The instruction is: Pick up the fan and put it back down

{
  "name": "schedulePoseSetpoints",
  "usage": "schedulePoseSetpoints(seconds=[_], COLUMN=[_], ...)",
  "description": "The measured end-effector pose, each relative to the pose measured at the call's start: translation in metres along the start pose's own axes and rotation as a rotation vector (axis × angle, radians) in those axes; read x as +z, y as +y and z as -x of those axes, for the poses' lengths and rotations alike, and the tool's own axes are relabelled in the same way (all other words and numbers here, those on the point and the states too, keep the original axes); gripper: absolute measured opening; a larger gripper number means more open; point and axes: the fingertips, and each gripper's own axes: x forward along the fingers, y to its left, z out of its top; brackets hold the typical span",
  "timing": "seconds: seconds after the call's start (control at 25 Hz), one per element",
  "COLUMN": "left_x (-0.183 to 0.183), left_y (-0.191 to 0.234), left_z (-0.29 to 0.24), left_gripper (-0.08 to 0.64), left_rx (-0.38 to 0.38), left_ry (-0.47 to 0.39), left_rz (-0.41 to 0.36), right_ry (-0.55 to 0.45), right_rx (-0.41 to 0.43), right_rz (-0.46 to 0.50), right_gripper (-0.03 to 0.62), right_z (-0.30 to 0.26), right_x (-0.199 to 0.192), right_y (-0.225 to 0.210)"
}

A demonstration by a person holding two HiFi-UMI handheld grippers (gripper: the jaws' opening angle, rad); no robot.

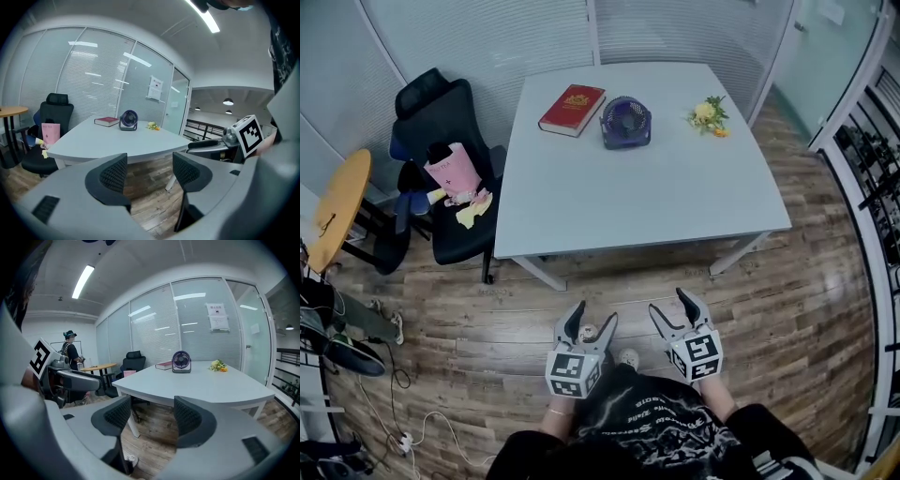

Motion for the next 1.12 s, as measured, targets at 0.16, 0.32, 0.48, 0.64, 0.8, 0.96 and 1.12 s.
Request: schedulePoseSetpoints(seconds=[0.16, 0.32, 0.48, 0.64, 0.8, 0.96, 1.12], left_x=[-0.002, -0.002, 0.008, 0.015, 0.029, 0.045, 0.061], left_y=[0.007, 0.012, 0.018, 0.034, 0.053, 0.076, 0.1], left_z=[-0.012, -0.03, -0.052, -0.074, -0.098, -0.126, -0.153], left_gripper=[0.318, 0.318, 0.318, 0.318, 0.318, 0.318, 0.318], left_rx=[-0.017, -0.037, -0.071, -0.099, -0.123, -0.154, -0.187], left_ry=[0.014, 0.031, 0.039, 0.054, 0.061, 0.064, 0.065], left_rz=[0.003, 0.003, -0.012, -0.027, -0.037, -0.044, -0.046], right_ry=[0.002, 0.002, 0.011, 0.023, 0.032, 0.042, 0.046], right_rx=[-0.017, -0.039, -0.069, -0.07, -0.082, -0.103, -0.127], right_rz=[-0.011, -0.019, -0.037, -0.057, -0.064, -0.063, -0.057], right_gripper=[0.29, 0.29, 0.29, 0.288, 0.285, 0.285, 0.285], right_z=[-0.008, -0.014, -0.028, -0.052, -0.078, -0.109, -0.139], right_x=[0.001, 0.004, 0.008, 0.013, 0.022, 0.037, 0.055], right_y=[-0.005, -0.014, -0.027, -0.032, -0.041, -0.05, -0.057])
